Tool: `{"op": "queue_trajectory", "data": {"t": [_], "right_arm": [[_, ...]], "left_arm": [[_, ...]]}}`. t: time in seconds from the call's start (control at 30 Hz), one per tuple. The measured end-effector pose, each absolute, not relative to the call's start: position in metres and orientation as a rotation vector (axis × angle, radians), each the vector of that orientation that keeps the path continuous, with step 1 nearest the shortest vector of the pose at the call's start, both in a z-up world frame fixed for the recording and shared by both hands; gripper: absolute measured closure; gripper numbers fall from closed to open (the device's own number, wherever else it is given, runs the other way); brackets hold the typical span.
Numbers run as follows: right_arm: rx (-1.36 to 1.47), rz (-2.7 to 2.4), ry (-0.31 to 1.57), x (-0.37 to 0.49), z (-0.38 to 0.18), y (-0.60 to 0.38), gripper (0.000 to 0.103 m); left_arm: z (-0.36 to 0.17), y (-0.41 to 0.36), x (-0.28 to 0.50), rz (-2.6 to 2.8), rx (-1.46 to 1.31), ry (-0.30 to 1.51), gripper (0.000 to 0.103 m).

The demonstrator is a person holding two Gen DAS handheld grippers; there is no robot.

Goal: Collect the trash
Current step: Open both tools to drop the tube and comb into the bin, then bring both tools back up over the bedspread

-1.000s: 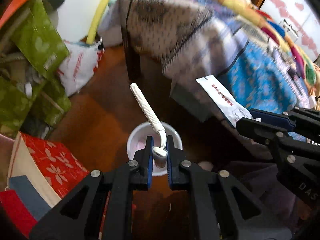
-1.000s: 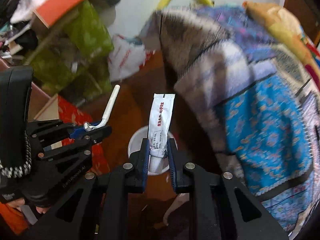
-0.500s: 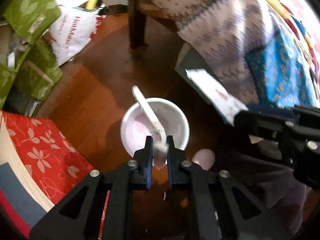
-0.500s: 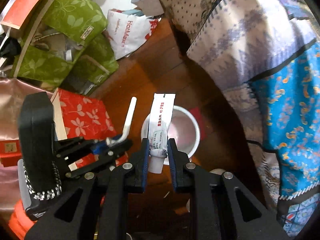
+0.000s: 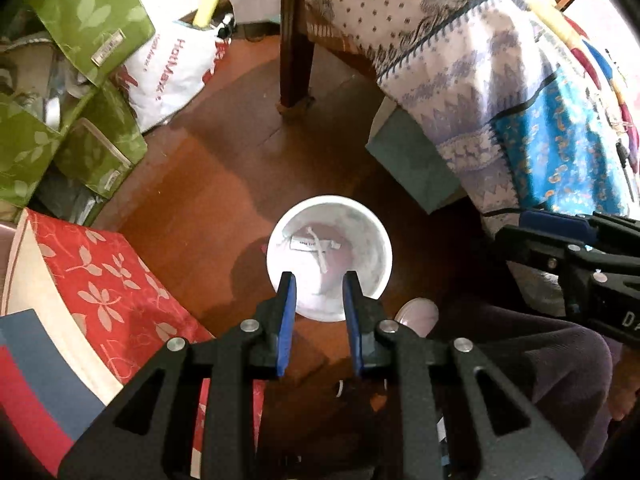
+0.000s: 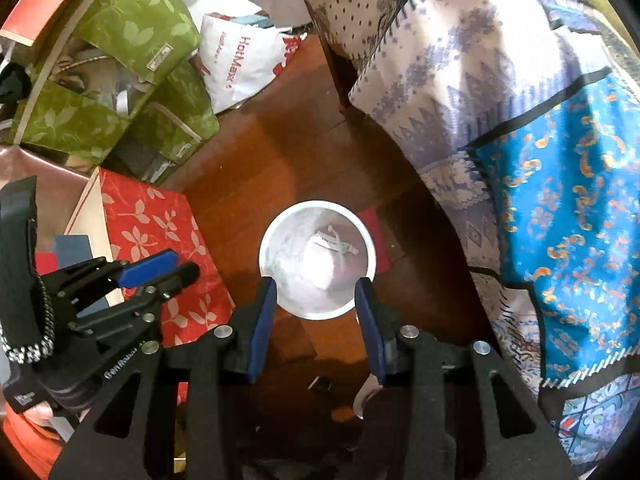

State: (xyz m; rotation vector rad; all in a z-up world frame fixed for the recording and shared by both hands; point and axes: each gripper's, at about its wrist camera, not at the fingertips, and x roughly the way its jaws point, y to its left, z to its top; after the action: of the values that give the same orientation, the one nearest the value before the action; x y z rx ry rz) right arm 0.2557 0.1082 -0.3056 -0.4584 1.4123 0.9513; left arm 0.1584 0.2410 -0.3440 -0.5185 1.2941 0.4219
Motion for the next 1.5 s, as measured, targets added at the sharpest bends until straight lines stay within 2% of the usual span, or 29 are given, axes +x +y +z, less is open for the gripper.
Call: {"op": "queue_trajectory", "data": {"t": [0.6, 0.97, 1.1, 1.27, 1.5], "right_arm": [[-0.302, 0.871, 1.036, 0.258, -0.176, 0.023, 0.066], [-0.193, 0.72, 0.879, 0.296, -0.11, -0.072, 0.066], [-0.171, 0.649, 0.823, 0.312, -0.093, -0.114, 0.066], [-0.159, 0.574, 0.785, 0.332, -0.081, -0.163, 0.066], [-0.115, 0.49, 0.801, 0.371, -0.085, -0.226, 0.066]], "left_arm": [[-0.202, 0.199, 0.152, 0.448, -0.39, 0.993, 0.08], [-0.131, 0.119, 0.222, 0.321, -0.269, 0.853, 0.08], [-0.117, 0.084, 0.255, 0.256, -0.255, 0.83, 0.079], [-0.111, 0.039, 0.299, 0.187, -0.255, 0.822, 0.073], [-0.121, -0.019, 0.362, 0.128, -0.225, 0.869, 0.067]]}}
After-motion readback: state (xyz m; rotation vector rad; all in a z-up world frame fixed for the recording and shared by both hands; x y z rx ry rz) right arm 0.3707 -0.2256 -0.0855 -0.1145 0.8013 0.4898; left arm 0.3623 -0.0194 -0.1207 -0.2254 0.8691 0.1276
